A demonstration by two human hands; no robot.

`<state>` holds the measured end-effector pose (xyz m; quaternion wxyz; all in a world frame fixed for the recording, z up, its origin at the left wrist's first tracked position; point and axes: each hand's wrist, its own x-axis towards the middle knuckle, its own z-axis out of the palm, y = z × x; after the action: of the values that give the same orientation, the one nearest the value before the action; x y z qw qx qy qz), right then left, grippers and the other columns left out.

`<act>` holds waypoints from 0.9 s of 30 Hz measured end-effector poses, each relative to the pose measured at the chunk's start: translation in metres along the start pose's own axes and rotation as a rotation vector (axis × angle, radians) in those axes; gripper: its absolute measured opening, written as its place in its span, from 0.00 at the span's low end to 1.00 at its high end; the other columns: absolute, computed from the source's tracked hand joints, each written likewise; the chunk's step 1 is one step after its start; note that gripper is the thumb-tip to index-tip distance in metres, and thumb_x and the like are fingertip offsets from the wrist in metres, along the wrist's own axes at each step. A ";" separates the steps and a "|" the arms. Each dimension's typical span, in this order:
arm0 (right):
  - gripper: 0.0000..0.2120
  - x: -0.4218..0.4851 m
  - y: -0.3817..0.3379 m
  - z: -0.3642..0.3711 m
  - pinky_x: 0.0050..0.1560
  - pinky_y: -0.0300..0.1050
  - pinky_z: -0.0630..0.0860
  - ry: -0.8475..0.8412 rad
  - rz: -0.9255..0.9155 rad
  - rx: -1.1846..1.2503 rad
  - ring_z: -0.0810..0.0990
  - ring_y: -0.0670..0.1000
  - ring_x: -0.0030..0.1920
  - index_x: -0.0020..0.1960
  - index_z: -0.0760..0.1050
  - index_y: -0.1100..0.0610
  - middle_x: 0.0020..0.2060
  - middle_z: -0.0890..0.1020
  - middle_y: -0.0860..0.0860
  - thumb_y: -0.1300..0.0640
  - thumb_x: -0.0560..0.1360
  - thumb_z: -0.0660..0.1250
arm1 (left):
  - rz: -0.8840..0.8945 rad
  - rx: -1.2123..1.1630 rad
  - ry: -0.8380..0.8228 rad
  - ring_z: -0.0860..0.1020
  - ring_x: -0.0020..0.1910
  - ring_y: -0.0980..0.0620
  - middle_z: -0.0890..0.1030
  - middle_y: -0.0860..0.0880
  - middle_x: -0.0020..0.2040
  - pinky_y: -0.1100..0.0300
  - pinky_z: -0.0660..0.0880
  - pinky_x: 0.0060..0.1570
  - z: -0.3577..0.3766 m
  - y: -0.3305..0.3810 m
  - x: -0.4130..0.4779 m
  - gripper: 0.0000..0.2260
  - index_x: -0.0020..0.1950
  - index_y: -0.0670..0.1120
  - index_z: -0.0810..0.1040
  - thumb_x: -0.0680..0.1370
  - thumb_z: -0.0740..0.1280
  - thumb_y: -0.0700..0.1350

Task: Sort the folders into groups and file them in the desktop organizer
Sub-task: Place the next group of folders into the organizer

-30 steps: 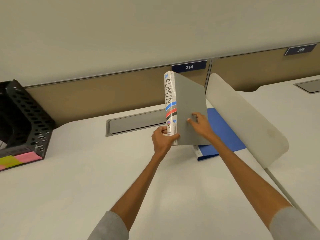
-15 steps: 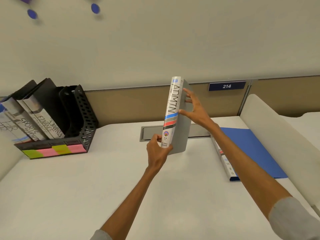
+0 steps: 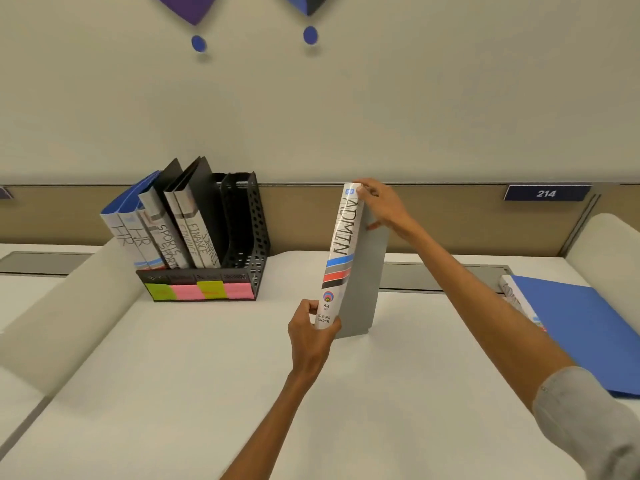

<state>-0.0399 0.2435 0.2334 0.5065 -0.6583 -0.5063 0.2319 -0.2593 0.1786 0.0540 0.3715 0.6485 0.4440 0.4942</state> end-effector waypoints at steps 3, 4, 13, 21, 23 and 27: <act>0.12 0.005 -0.027 0.044 0.38 0.57 0.83 0.053 -0.050 0.007 0.80 0.54 0.54 0.60 0.79 0.54 0.54 0.81 0.54 0.52 0.81 0.62 | -0.008 -0.010 0.025 0.81 0.43 0.54 0.81 0.54 0.45 0.64 0.78 0.31 -0.035 -0.014 0.011 0.17 0.48 0.49 0.74 0.66 0.79 0.44; 0.11 0.008 -0.035 0.056 0.39 0.59 0.83 0.068 -0.050 0.046 0.81 0.54 0.52 0.57 0.80 0.55 0.52 0.82 0.54 0.53 0.80 0.64 | -0.008 -0.012 0.034 0.82 0.44 0.55 0.81 0.54 0.45 0.63 0.79 0.32 -0.046 -0.018 0.015 0.17 0.48 0.49 0.74 0.66 0.79 0.44; 0.10 0.015 -0.116 0.163 0.38 0.51 0.84 0.099 -0.249 0.196 0.84 0.51 0.48 0.49 0.82 0.57 0.46 0.84 0.53 0.51 0.74 0.72 | 0.059 0.019 0.159 0.79 0.44 0.63 0.79 0.54 0.47 0.69 0.78 0.36 -0.136 -0.043 0.069 0.19 0.51 0.46 0.75 0.66 0.79 0.44; 0.13 0.027 -0.192 0.213 0.38 0.56 0.84 0.072 -0.403 0.241 0.84 0.48 0.42 0.45 0.84 0.59 0.38 0.85 0.49 0.48 0.72 0.74 | 0.173 -0.062 0.301 0.81 0.45 0.54 0.80 0.51 0.47 0.63 0.81 0.39 -0.175 -0.052 0.125 0.18 0.49 0.45 0.75 0.66 0.80 0.41; 0.13 0.036 -0.201 0.223 0.38 0.57 0.83 0.067 -0.415 0.254 0.84 0.48 0.43 0.44 0.84 0.58 0.39 0.85 0.51 0.48 0.71 0.75 | 0.183 -0.086 0.317 0.82 0.45 0.52 0.81 0.49 0.48 0.65 0.80 0.39 -0.179 -0.052 0.136 0.18 0.50 0.42 0.76 0.66 0.80 0.41; 0.13 0.057 -0.206 0.242 0.37 0.57 0.83 0.064 -0.415 0.261 0.84 0.50 0.45 0.44 0.84 0.58 0.42 0.85 0.52 0.48 0.71 0.75 | 0.179 -0.089 0.332 0.82 0.47 0.52 0.81 0.49 0.49 0.64 0.81 0.39 -0.184 -0.063 0.160 0.20 0.51 0.43 0.76 0.65 0.80 0.42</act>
<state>-0.3053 0.3939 0.3388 0.6399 -0.4762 -0.5800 0.1654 -0.4322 0.3579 0.0888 0.2759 0.5782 0.4174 0.6445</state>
